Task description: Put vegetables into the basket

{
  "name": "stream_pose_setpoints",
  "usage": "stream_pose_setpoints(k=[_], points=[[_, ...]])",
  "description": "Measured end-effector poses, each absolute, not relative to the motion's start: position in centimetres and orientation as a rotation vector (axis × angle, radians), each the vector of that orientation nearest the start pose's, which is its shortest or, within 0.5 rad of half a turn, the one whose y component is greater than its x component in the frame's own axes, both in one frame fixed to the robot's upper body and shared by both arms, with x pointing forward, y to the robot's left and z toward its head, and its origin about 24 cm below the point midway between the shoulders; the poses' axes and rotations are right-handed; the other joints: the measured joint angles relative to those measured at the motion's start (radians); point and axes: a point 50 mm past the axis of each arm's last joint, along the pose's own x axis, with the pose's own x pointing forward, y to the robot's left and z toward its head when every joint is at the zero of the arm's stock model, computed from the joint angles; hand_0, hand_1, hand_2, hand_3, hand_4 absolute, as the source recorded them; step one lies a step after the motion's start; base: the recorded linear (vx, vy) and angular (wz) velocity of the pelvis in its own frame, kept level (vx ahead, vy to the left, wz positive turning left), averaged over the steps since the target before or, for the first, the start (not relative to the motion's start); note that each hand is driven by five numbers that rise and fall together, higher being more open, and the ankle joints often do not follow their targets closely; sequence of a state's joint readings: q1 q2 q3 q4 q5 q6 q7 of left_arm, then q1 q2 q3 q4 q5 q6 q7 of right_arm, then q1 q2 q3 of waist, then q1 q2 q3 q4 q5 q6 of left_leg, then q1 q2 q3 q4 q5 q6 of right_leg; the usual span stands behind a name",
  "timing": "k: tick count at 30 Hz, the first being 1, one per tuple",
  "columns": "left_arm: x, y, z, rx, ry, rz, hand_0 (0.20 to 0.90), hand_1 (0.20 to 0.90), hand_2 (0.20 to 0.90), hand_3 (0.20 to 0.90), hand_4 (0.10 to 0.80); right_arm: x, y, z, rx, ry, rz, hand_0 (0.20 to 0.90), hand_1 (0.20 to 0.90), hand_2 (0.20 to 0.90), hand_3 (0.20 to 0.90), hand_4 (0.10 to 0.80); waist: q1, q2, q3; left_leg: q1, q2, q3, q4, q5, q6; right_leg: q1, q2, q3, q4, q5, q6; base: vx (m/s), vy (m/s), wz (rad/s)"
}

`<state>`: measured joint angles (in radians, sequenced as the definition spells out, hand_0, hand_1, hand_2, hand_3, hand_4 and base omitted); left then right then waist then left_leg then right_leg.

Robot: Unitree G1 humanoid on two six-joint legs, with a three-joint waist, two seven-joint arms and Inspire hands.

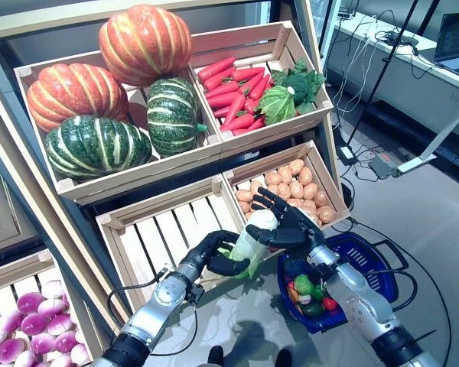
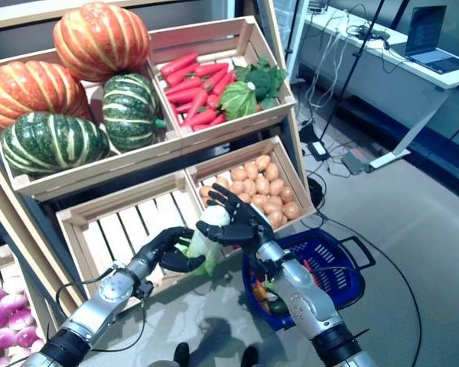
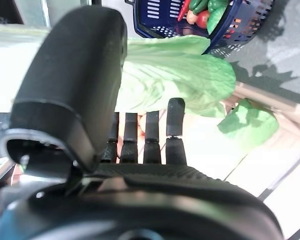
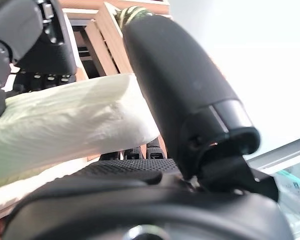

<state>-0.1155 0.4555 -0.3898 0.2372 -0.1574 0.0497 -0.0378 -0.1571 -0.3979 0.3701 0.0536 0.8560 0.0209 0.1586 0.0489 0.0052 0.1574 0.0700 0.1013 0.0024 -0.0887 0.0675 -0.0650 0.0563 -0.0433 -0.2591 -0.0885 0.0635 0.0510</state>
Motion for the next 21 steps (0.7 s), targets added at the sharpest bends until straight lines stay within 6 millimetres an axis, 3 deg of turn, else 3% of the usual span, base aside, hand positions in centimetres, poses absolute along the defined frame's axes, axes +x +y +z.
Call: stream_pose_setpoints(k=[6, 7, 8, 9, 21], points=[[25.58, 16.75, -0.35, 0.314, 0.292, -0.325, 0.300, 0.300, 0.300, 0.300, 0.400, 26.82, -12.10, 5.51, 0.471, 0.102, 0.513, 0.900, 0.900, 0.900, 0.900, 0.800, 0.000, 0.001, -0.015, -0.001, 0.000, 0.000, 0.000, 0.000, 0.000, -0.002, 0.000, 0.001, 0.000, 0.000, 0.000, 0.000, 0.000, 0.00], [25.56, 16.74, -0.38, 0.309, 0.293, -0.325, 0.300, 0.300, 0.300, 0.300, 0.400, 26.83, -12.05, 5.53, 0.473, 0.101, 0.514, 0.632, 0.632, 0.632, 0.632, 0.621, 0.001, 0.001, -0.021, -0.003, 0.000, 0.000, 0.000, 0.000, 0.000, -0.003, 0.000, 0.001, 0.000, 0.000, 0.000, 0.000, 0.000, 0.00], [25.54, 16.74, -0.41, 0.296, 0.298, -0.323, 0.300, 0.300, 0.300, 0.300, 0.400, 26.83, -12.01, 5.53, 0.479, 0.102, 0.514, 0.439, 0.439, 0.439, 0.439, 0.493, 0.001, 0.001, -0.026, -0.003, 0.000, 0.000, 0.000, 0.000, 0.000, -0.004, 0.000, 0.001, 0.000, 0.000, 0.000, 0.000, 0.000, 0.00], [25.54, 16.72, -0.41, 0.288, 0.298, -0.322, 0.300, 0.300, 0.300, 0.300, 0.400, 26.86, -12.00, 5.51, 0.504, 0.104, 0.511, 0.300, 0.300, 0.300, 0.300, 0.400, 0.001, 0.001, -0.028, -0.003, 0.000, 0.001, 0.000, 0.000, 0.000, -0.004, 0.000, 0.001, 0.000, 0.000, 0.000, 0.000, 0.000, 0.00], [24.89, 16.04, -1.22, 0.265, 0.340, -0.339, 0.300, 0.300, 0.300, 0.300, 0.400, 27.36, -12.77, 4.70, 0.454, 0.145, 0.484, 0.300, 0.300, 0.300, 0.300, 0.400, 0.002, 0.003, -0.034, -0.007, 0.000, 0.000, 0.000, 0.000, 0.000, -0.007, 0.000, 0.001, 0.000, 0.000, 0.000, 0.000, 0.000, 0.00]])
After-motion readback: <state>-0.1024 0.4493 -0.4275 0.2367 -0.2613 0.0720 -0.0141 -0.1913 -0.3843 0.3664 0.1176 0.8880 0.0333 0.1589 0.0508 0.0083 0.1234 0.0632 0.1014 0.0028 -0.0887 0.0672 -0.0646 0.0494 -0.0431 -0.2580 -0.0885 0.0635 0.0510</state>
